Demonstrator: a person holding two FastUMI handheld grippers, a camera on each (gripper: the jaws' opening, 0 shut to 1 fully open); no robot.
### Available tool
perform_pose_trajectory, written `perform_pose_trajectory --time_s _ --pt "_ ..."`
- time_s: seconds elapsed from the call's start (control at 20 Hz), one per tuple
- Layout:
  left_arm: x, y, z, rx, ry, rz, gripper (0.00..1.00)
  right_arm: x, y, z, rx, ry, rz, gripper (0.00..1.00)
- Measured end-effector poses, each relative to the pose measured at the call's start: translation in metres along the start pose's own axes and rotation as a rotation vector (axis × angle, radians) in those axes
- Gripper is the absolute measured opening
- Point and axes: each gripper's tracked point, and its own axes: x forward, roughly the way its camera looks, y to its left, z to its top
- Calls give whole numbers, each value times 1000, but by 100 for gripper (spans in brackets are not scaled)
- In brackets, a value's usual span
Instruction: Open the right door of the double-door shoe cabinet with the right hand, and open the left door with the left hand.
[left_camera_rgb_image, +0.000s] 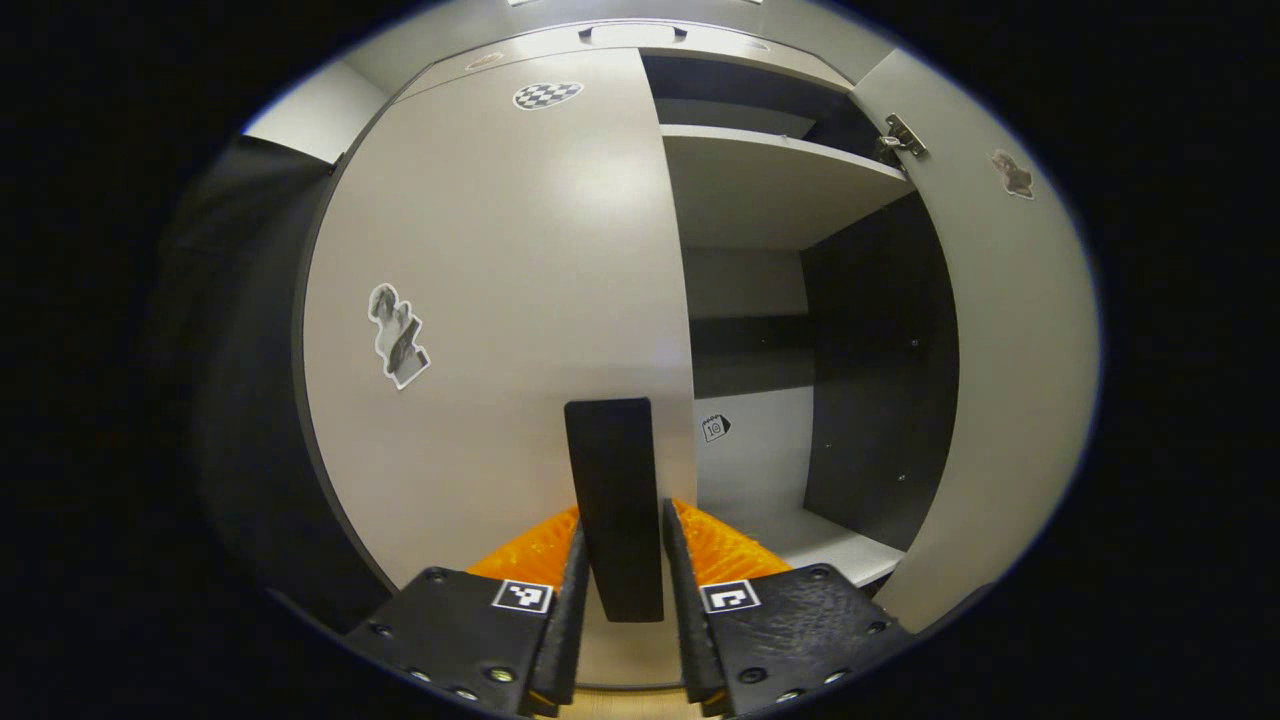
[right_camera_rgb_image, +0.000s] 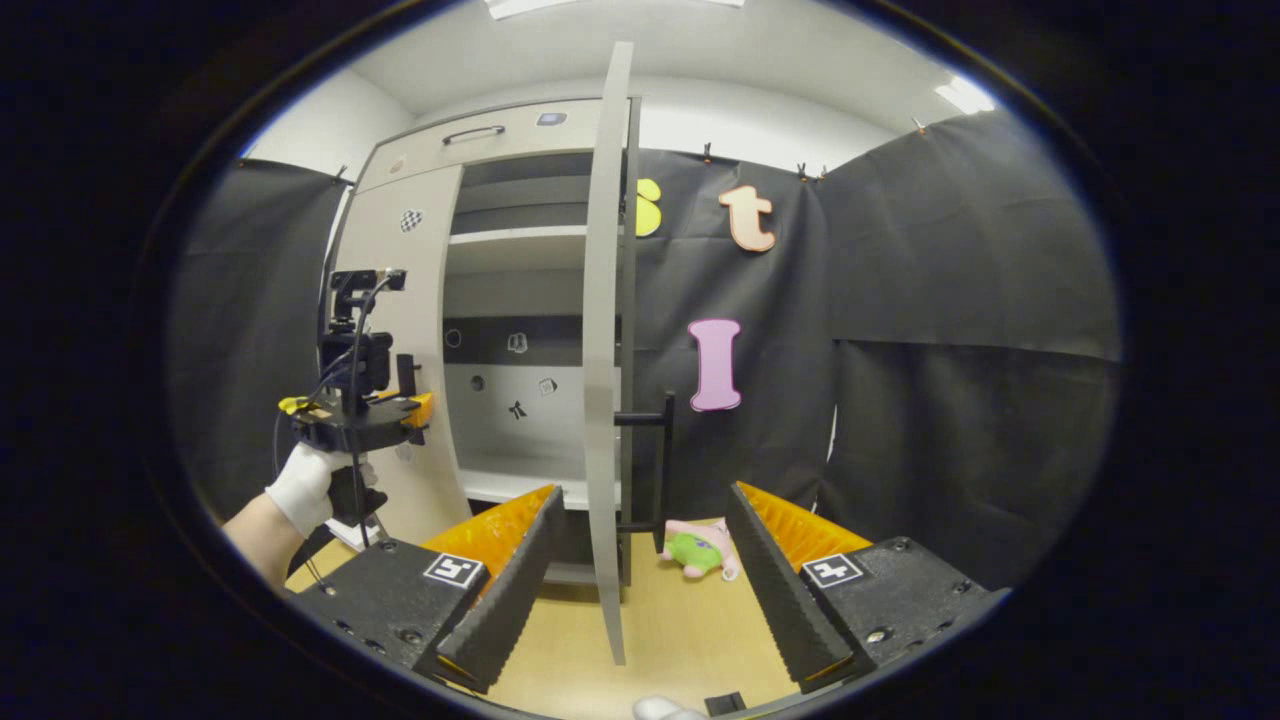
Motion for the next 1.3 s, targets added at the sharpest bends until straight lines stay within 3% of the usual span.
perform_pose_trajectory --time_s 0.05,0.1,0.15,0.25,0.3,0.35,0.4,0.45,0.8,1.3 --pt "-2 2 -1 -13 7 -7 34 1 0 0 0 1 3 100" --pt "0 2 -2 -23 13 -7 30 1 0 0 1 0 5 99" --pt "-1 3 -1 -28 12 -7 36 2 1 1 2 -1 10 99" --pt "-3 3 -1 -40 17 2 19 0 3 2 -3 -4 20 100" --pt "0 4 -2 -43 21 6 17 -1 3 4 -7 -12 21 100" --pt "-3 3 -1 -47 22 7 2 -3 2 6 -8 -19 24 100" --pt "-5 4 -2 -45 19 6 8 -5 3 8 -5 -24 29 99" --pt "-7 3 -1 -32 22 -2 5 -6 3 8 -3 -28 32 99" --pt "-28 3 2 -62 20 -35 5 -11 8 11 -6 -38 58 100" --pt "-96 33 -4 -61 20 -40 5 -49 46 2 -18 -41 131 100"
